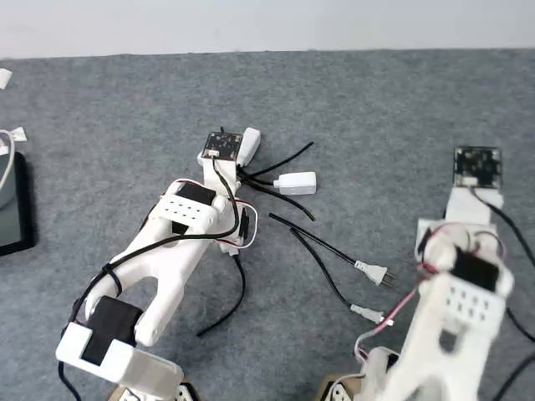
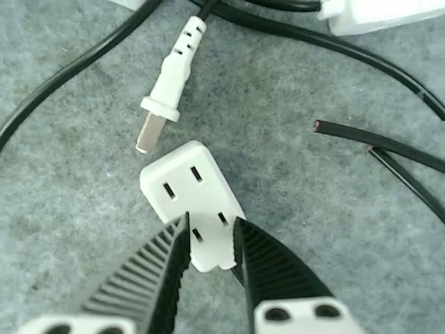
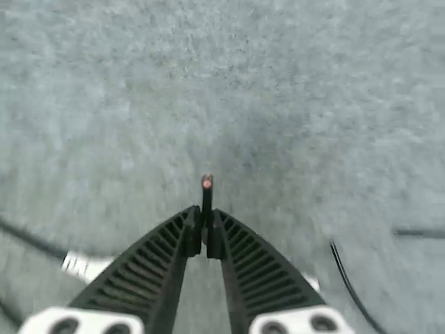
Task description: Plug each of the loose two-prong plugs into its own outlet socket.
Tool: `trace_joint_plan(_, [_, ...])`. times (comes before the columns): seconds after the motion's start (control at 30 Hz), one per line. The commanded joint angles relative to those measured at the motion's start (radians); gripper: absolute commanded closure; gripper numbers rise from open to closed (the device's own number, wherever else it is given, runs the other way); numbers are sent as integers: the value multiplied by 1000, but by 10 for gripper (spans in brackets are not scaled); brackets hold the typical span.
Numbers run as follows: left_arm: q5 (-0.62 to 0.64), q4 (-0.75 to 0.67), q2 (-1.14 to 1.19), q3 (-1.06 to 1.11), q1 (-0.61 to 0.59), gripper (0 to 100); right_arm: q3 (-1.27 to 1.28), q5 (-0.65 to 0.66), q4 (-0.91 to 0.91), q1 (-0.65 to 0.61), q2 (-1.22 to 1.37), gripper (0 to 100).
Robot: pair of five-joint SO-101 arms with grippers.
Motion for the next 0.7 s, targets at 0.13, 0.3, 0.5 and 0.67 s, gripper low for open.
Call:
trace_joint_plan(0.13, [-23, 29, 51, 58, -11, 985, -68, 31, -372, -16, 367, 986])
trace_joint_plan(0.3, [-26, 29, 51, 58, -11, 985, -69, 48, -524, -18, 513, 848])
trace_joint_plan(0.5, [-28, 28, 51, 58, -11, 985, -95, 44, -484, -15, 455, 787])
trace_joint_plan(0.67, [-29, 28, 51, 58, -11, 985, -114, 48, -265, 24, 266, 918])
